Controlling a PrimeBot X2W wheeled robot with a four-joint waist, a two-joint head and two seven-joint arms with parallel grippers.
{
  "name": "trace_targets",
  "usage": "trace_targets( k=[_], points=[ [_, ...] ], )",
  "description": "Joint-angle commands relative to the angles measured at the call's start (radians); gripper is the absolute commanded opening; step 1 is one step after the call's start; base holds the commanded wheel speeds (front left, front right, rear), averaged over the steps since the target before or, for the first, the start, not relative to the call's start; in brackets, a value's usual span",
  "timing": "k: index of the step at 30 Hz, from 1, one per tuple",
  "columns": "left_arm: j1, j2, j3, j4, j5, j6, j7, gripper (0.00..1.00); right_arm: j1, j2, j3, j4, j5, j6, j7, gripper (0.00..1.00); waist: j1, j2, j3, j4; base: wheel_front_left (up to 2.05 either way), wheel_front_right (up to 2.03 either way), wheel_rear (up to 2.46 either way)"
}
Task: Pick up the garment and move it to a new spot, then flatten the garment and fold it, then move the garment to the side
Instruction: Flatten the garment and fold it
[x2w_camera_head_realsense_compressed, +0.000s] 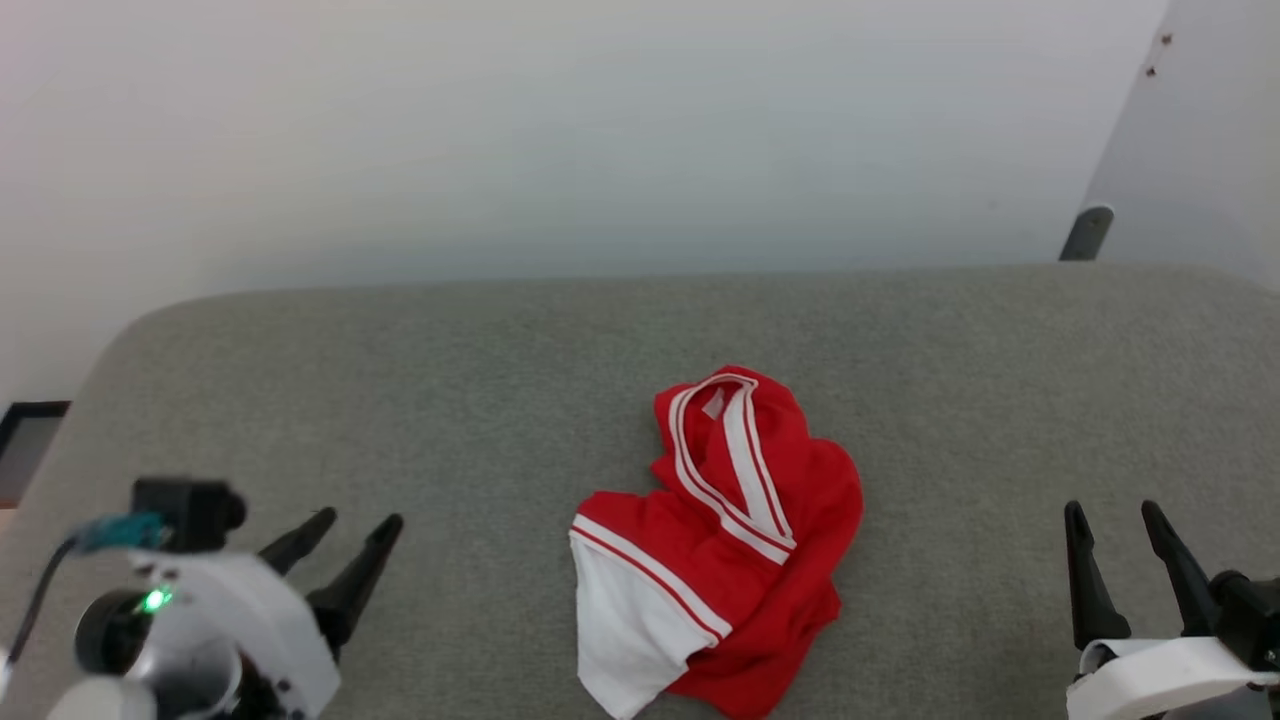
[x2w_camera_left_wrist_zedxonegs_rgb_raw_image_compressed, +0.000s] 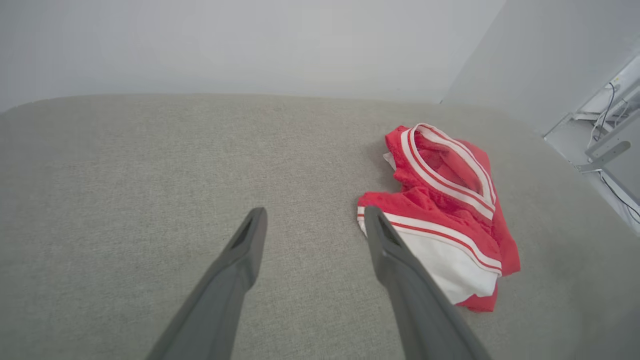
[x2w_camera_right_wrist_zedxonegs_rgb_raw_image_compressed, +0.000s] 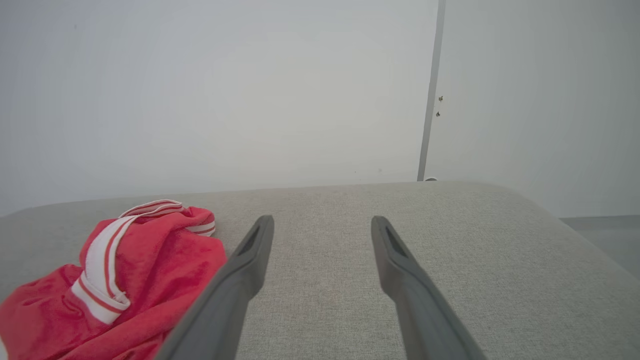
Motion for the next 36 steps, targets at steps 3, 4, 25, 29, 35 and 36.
trace_targets(
  k=[3,4,25,29,35,36],
  points=[
    [-0.056,-0.007,-0.034,0.017,-0.022,0.024,0.094,1.00,-0.017,0.011,-0.006,0.003,-0.008,-0.001,-0.011,1.00,0.0000,0.0000,0.029,-0.029,0.00,0.00,0.00],
    [-0.071,-0.007,-0.049,0.026,-0.028,0.031,0.132,1.00,-0.019,0.013,-0.008,0.004,-0.010,-0.001,-0.013,1.00,0.0000,0.0000,0.033,-0.035,0.00,0.00,0.00],
    [-0.237,-0.065,-0.227,0.191,-0.098,0.090,0.538,1.00,-0.090,0.037,-0.027,0.012,-0.007,-0.001,-0.035,1.00,0.0000,0.0000,0.143,-0.124,0.00,0.00,0.00],
    [-0.254,-0.067,-0.249,0.221,-0.078,0.082,0.545,1.00,-0.098,0.042,-0.026,0.014,-0.007,-0.001,-0.035,1.00,0.0000,0.0000,0.160,-0.130,0.00,0.00,0.00],
    [-0.270,-0.089,-0.263,0.283,-0.076,0.068,0.527,1.00,-0.112,0.051,-0.024,0.007,-0.008,-0.001,-0.036,1.00,0.0000,0.0000,0.176,-0.138,0.00,0.00,0.00],
    [-0.272,-0.092,-0.267,0.293,-0.072,0.067,0.525,1.00,-0.113,0.053,-0.025,0.006,-0.008,-0.001,-0.036,1.00,0.0000,0.0000,0.179,-0.138,0.00,0.00,0.00]
  ],
)
